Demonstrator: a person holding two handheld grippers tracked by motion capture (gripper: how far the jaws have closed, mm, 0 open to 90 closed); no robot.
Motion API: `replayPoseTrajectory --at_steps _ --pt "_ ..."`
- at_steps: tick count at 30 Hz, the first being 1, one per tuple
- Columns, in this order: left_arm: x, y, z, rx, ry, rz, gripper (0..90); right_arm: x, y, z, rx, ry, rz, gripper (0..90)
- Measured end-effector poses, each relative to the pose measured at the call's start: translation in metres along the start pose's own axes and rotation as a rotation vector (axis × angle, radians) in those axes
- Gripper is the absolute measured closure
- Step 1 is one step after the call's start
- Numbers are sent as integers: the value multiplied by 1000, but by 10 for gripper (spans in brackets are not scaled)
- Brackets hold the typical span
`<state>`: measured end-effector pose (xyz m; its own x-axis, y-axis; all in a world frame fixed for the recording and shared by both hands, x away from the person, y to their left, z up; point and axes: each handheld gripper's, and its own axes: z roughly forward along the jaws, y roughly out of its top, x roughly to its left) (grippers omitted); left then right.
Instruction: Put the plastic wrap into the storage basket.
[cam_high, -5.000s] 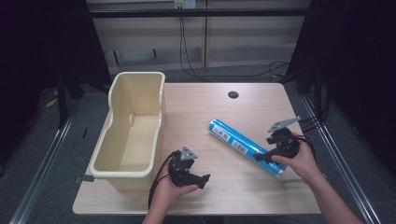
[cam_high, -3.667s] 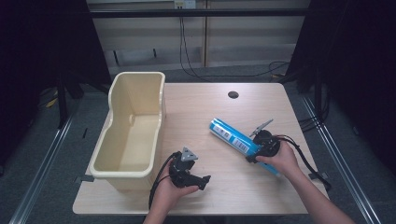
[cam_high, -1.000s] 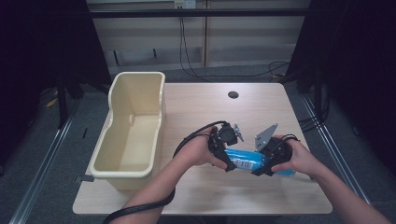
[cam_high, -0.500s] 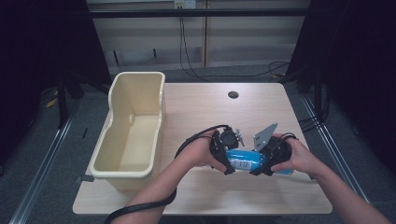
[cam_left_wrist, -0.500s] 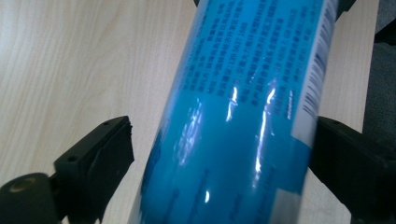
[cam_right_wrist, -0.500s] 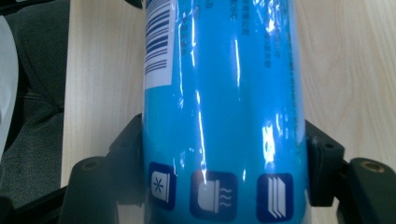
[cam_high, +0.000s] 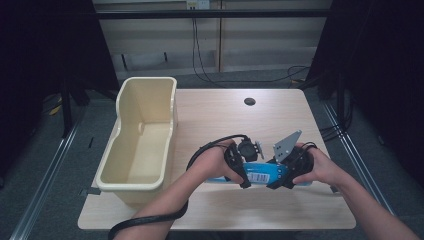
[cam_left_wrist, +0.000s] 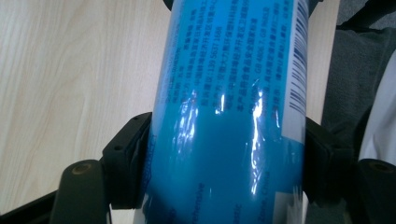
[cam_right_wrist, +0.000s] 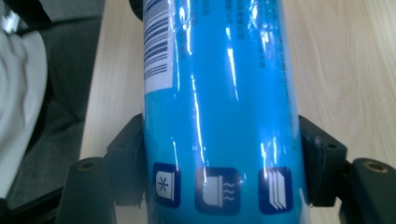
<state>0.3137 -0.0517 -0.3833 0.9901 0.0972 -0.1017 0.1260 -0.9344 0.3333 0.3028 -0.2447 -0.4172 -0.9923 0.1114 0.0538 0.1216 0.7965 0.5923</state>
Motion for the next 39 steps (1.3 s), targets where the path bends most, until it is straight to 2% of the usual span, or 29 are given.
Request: replayPoseTrajectory --at_steps 2,3,4,5,7,9,12,15,16,17,20,22,23,26,29,31,32,33,35,38,39 --pt "-3 1 -6 20 17 8 298 -1 0 -2 -48 10 34 288" --pt "-3 0 -10 46 24 -13 303 -1 2 -5 -75 3 45 214" --pt "0 -1 -13 75 33 -10 306 -1 3 -7 -89 -11 53 165" --pt "0 -1 -13 75 33 -10 309 -1 3 -7 -89 -11 53 165" --pt "1 -7 -18 113 56 -43 311 -4 2 -17 -141 -54 114 72" --pt "3 -15 -25 124 59 -81 319 -7 -4 -28 -167 -111 147 66" --pt "6 -22 -33 120 58 -99 321 -8 -10 -32 -166 -153 171 37" --pt "7 -25 -39 112 56 -122 321 -10 -16 -33 -185 -147 196 34" --pt "8 -26 -41 108 53 -126 321 -10 -18 -33 -185 -158 204 29" --pt "10 -29 -47 96 57 -151 321 -10 -21 -31 -184 -164 214 26" --pt "12 -32 -56 83 60 -188 321 -8 -25 -29 -177 -174 209 9" --pt "13 -33 -59 79 61 -195 322 -8 -26 -28 -186 -177 217 6" --pt "16 -36 -64 76 56 -208 322 -9 -29 -29 -200 -184 253 30" --pt "17 -39 -69 69 54 -218 322 -10 -31 -29 -215 -184 264 24" --pt "18 -46 -80 48 55 -249 322 -10 -36 -31 -232 -210 290 21" --pt "18 -47 -82 44 55 -260 322 -10 -37 -30 -229 -210 287 21" --pt "19 -49 -85 44 57 -261 322 -10 -38 -27 -212 -227 287 21" --pt "19 -51 -89 32 56 -288 322 -9 -38 -26 -206 -231 288 22" --pt "20 -54 -93 32 58 -303 322 -8 -38 -23 -204 -233 288 22" --pt "21 -57 -98 38 60 -304 322 -6 -37 -18 -188 -234 285 21" --pt "21 -58 -100 37 73 -307 322 -6 -37 -16 -182 -235 283 22"
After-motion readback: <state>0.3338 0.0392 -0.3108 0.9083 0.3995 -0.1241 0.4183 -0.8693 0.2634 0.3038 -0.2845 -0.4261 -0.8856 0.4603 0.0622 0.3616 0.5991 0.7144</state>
